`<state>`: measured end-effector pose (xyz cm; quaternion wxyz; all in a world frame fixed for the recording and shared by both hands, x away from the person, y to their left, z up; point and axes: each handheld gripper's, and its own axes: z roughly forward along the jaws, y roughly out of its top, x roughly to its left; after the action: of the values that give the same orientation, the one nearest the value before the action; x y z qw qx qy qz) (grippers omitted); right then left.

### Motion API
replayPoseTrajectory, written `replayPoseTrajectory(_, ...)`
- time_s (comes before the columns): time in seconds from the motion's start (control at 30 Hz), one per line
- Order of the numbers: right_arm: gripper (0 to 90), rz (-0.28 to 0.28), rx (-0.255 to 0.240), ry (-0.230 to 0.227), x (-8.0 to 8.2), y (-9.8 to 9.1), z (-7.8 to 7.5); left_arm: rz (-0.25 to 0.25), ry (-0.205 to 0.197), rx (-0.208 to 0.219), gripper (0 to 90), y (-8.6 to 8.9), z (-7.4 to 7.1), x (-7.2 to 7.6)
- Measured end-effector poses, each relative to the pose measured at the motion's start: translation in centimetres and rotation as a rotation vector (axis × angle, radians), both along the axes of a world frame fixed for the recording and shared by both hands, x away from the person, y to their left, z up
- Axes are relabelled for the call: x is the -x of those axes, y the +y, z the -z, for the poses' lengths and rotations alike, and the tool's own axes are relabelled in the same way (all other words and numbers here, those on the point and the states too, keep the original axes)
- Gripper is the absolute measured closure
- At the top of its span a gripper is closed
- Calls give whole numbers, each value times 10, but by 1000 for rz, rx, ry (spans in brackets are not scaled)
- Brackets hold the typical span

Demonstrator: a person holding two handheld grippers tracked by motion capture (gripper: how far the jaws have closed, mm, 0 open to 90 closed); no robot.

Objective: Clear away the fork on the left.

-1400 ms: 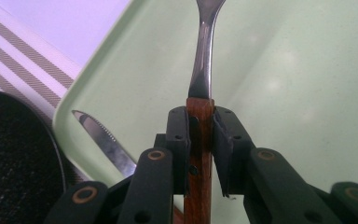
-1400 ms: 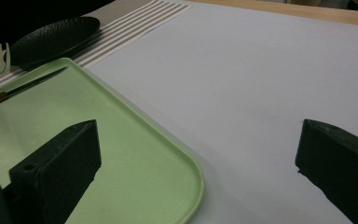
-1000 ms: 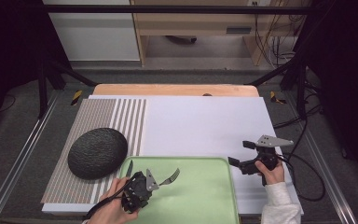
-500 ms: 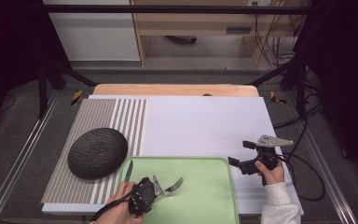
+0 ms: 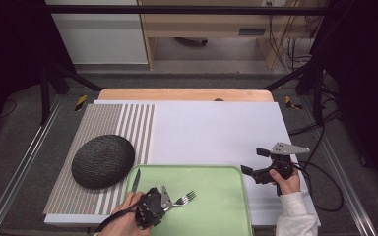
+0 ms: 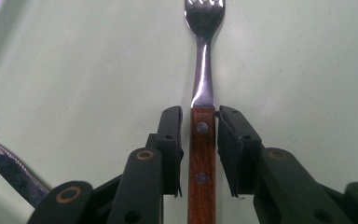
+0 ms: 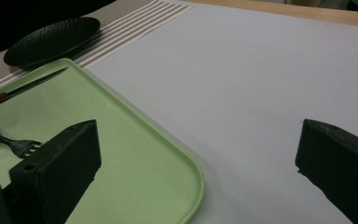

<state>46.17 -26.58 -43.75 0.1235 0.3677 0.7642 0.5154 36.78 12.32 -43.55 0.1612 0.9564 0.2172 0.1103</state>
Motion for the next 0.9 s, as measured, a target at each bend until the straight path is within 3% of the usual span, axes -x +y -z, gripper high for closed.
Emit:
replayPoseTrajectory(0.13,6,-1,1,1,0,0,0,-2,8,96,654,4,-5,-4)
replayPoseTrajectory(0.23,6,1,1,0,0,0,0,11,31,209,683,4,-5,-6)
replayPoseTrajectory(0.4,6,1,1,0,0,0,0,31,39,268,796,2,-2,-9)
replayPoseTrajectory(0.63,6,2,-1,0,0,0,0,67,54,281,895,-4,7,-11)
replayPoseTrajectory(0.9,6,3,0,0,0,0,0,87,54,261,897,-9,15,-14)
